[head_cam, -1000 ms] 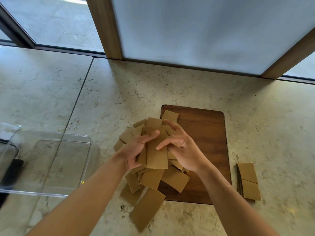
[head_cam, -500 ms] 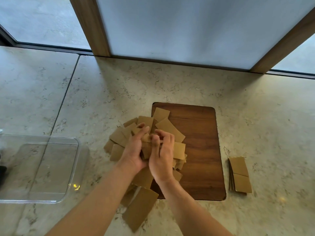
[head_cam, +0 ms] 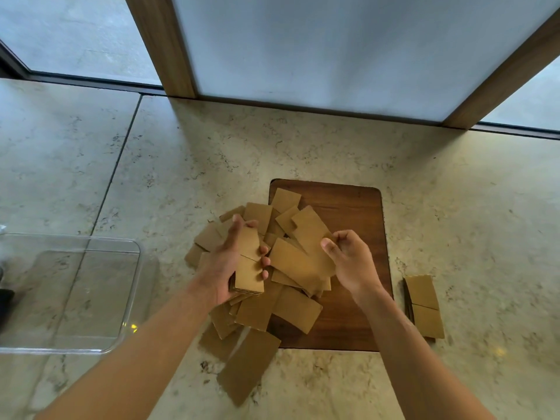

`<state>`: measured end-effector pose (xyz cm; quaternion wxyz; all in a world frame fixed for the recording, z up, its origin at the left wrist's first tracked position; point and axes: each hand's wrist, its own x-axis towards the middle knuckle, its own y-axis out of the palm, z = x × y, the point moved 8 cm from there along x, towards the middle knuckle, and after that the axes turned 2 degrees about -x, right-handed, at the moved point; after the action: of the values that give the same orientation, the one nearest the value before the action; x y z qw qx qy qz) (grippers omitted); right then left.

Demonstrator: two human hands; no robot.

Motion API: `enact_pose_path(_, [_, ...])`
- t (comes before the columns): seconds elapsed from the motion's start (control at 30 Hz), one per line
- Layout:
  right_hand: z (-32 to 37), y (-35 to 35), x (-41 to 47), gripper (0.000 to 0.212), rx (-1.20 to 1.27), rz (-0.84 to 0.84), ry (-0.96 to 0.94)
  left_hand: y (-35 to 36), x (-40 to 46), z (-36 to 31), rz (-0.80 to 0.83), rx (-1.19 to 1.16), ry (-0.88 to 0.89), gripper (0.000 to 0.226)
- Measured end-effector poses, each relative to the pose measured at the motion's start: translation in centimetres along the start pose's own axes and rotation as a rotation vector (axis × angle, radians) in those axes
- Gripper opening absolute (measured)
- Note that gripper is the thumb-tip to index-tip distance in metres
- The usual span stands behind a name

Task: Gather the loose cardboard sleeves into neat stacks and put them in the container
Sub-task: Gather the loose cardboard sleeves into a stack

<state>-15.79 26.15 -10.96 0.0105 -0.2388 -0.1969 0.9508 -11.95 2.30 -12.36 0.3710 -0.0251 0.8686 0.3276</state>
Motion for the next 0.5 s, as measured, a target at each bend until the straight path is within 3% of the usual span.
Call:
enact_pose_path(0.07, [0.5, 1.7, -0.8, 0.019, 0.295, 0.18, 0.014, 1.0, -0.3, 0.7, 0.031, 0.065, -0.048, 0.073])
enact_pose_path(0.17, [1.7, 3.4, -1.8, 0.026, 0.445, 0.283, 0.028, 2.3, -0.8, 1.4, 0.061, 0.134, -0.12, 0.086])
enact_pose_path(0.23, [2.2, 3.9, -2.1, 0.02, 0.473, 0.274, 0.063, 2.7, -0.9, 1.3, 0.072, 0.202, -0.122, 0.09])
enact_pose_path(0.37, [3.2, 4.2, -2.7, 0.017, 0.404, 0.229, 0.02, 2.6, -0.9, 0.6, 0.028, 0.315, -0.046, 0.051])
enact_pose_path(0.5, [2.9, 4.2, -2.9, 0.011, 0.299, 0.108, 0.019, 2.2, -0.8, 0.3, -0.01, 0.317, 0.016, 0.045])
